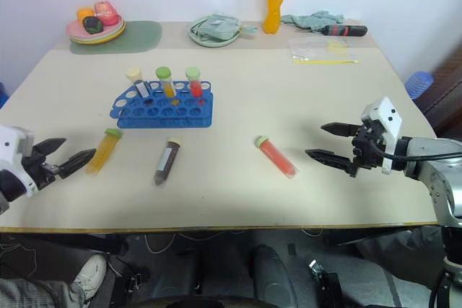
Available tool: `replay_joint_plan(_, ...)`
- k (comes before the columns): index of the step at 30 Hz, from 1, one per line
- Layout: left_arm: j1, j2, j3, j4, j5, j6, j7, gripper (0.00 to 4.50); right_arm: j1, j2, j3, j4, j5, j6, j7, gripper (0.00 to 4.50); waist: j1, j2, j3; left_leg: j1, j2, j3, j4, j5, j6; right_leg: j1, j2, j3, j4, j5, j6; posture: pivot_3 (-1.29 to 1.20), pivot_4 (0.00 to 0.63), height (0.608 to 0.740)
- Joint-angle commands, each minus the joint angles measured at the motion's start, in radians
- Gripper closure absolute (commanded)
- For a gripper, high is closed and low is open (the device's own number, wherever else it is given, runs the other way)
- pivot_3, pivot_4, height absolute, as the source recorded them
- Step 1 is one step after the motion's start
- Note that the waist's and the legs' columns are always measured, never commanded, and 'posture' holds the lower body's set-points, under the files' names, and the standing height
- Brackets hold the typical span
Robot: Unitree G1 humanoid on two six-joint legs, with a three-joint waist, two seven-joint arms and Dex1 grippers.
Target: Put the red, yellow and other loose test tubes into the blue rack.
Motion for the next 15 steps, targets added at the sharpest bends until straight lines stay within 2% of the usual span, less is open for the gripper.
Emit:
replay_joint_plan(1, 0.009, -0.001, 0.033, -0.035, -0.009, -0.008, 0.008, 0.01, -0.012, -0.008, -0.005, -0.027, 0.008, -0.005, -0.002, 0.01, 0.001, 0.000, 0.000, 0.000, 0.001, 0.000, 0.000, 0.000, 0.000, 0.001, 0.000, 0.000, -0.002, 0.000, 0.000, 0.00, 0.150, 0.740)
replay_joint_plan(12, 0.006, -0.036, 0.015, -0.067, -0.028, -0.013, 0.027, 0.01, -0.057, 0.005, 0.061, -0.122, 0.008, 0.068, -0.082, 0.01, 0.003, 0.001, 0.001, -0.002, 0.001, 0.000, 0.000, 0.000, 0.000, 0.000, 0.000, 0.000, -0.003, 0.000, 0.000, 0.00, 0.150, 0.740)
replay_joint_plan(15, -0.032, -0.063, -0.053, -0.097, -0.039, -0.014, 0.025, 0.01, -0.076, -0.006, 0.101, -0.230, 0.005, 0.158, -0.156, 0.01, 0.003, 0.001, 0.002, -0.003, 0.001, 0.000, 0.000, 0.000, 0.000, -0.001, 0.000, 0.000, -0.003, 0.000, 0.000, 0.00, 0.150, 0.740)
